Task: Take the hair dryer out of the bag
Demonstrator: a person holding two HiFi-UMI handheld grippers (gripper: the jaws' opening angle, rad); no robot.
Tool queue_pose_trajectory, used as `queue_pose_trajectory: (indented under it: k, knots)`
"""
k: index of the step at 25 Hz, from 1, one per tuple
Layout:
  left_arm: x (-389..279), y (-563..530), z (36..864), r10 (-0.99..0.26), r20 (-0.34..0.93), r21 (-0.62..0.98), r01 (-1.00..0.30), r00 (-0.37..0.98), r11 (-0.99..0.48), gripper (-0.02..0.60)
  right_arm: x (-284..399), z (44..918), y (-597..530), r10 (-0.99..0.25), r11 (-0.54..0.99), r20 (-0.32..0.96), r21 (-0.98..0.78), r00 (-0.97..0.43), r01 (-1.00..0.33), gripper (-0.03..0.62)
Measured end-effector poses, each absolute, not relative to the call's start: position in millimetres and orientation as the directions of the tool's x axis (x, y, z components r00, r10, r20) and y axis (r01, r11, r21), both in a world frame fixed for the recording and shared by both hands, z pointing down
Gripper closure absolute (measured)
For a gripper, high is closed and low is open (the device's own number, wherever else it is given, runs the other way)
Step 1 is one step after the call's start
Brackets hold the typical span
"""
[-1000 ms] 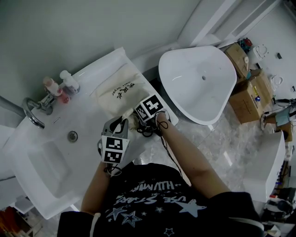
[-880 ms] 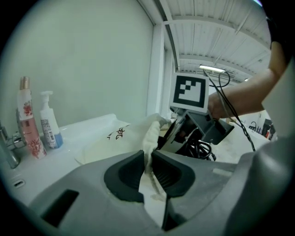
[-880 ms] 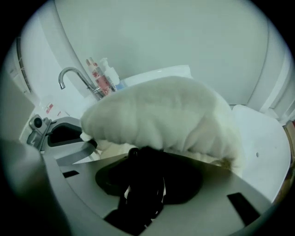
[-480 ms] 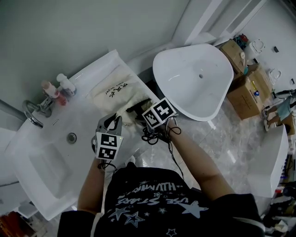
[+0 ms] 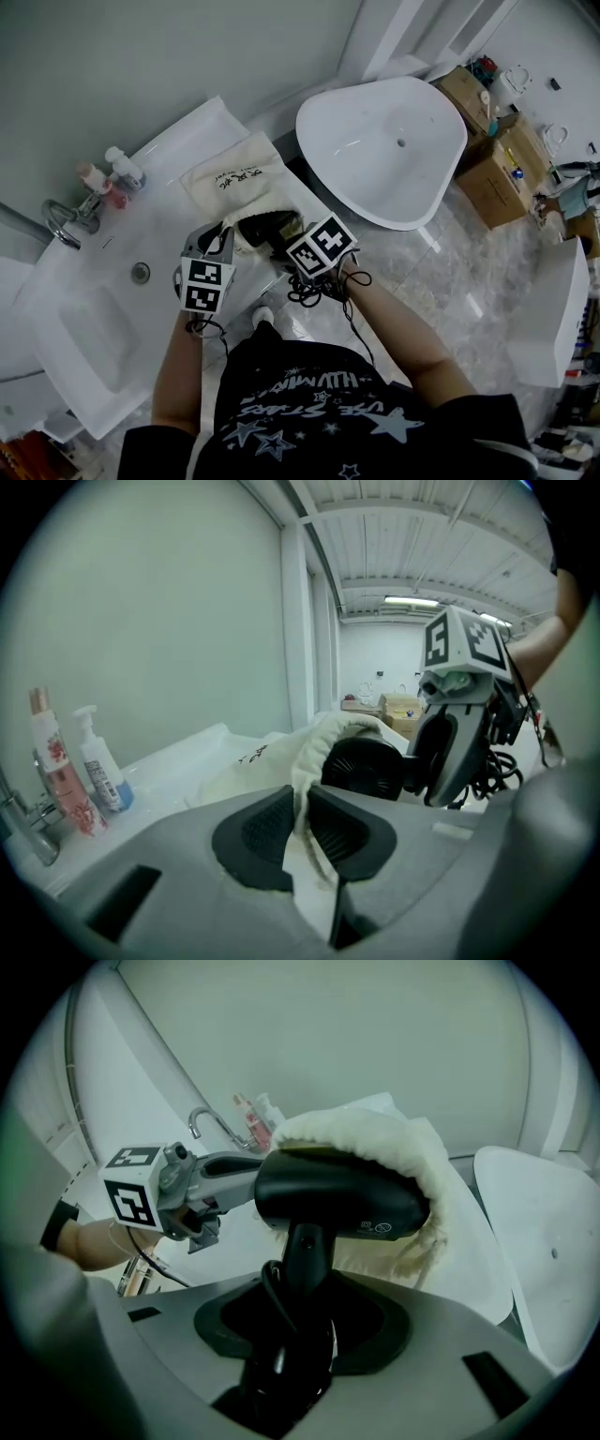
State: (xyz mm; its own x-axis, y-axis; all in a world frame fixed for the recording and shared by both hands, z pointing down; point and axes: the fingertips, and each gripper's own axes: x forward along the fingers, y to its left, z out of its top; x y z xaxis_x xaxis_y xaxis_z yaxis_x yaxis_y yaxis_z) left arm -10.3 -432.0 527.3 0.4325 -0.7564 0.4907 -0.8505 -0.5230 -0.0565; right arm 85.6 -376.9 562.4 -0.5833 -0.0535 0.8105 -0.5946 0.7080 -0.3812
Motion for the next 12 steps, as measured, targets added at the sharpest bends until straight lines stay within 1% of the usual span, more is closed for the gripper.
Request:
queue_pose_trajectory:
  k: [6,12]
  knots:
    - [-10,-427,526,-0.753,0.502,-0.06,-0.852,0.424,-0.52,0.525,82,565,-353,-0.022,0.755,0.817,-0.363,-0.576,-0.545,0.421]
    - [-6,-422,530,-0.75,0.527,-0.087,-0.852,0.4,-0.516,0.523,95,553,-333,-0.056,0.739,0.786,-0.382,-0.616,-0.555,0.421]
